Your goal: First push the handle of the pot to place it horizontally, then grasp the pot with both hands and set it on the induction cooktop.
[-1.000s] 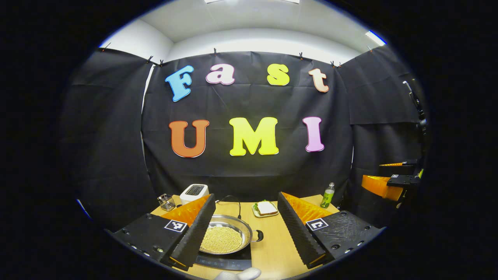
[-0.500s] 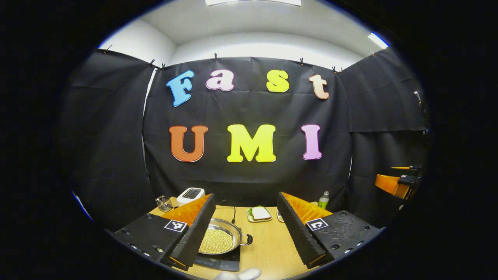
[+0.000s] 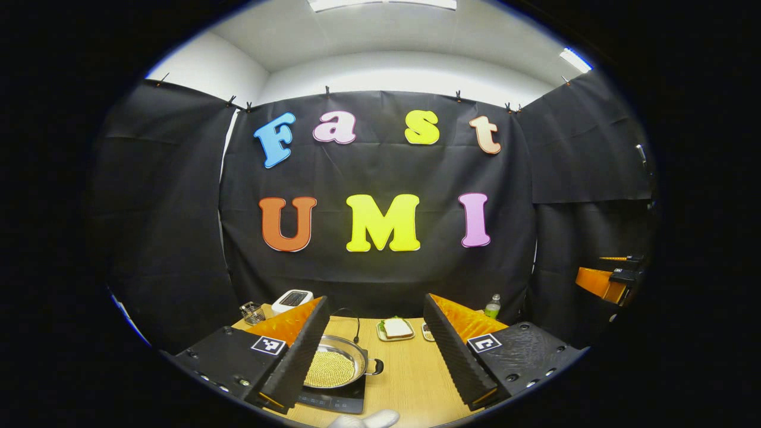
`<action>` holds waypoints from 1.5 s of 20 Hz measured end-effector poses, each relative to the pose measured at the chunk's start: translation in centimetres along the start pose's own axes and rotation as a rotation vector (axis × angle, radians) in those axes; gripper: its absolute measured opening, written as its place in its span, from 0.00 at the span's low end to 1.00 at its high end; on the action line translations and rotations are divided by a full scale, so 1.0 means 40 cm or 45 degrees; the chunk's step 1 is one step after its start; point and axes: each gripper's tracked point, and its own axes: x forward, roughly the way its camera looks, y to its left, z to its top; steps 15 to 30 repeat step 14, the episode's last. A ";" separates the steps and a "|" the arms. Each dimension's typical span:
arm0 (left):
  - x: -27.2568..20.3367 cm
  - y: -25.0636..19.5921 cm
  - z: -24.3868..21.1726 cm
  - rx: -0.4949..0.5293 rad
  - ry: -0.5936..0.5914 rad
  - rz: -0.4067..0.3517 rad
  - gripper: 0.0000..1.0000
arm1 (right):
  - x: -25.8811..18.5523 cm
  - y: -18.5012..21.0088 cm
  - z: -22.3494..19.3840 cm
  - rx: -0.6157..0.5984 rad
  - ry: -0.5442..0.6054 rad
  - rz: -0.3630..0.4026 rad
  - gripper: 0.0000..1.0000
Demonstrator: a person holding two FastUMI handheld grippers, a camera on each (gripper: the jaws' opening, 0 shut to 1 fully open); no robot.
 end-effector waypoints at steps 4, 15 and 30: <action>-0.008 0.003 0.003 -0.002 -0.001 0.007 0.95 | -0.005 0.007 0.005 -0.011 -0.005 0.012 1.00; -0.007 0.009 0.022 -0.007 -0.009 0.007 0.95 | -0.002 0.024 0.024 -0.024 -0.026 0.029 1.00; -0.007 0.009 0.022 -0.007 -0.009 0.007 0.95 | -0.002 0.024 0.024 -0.024 -0.026 0.029 1.00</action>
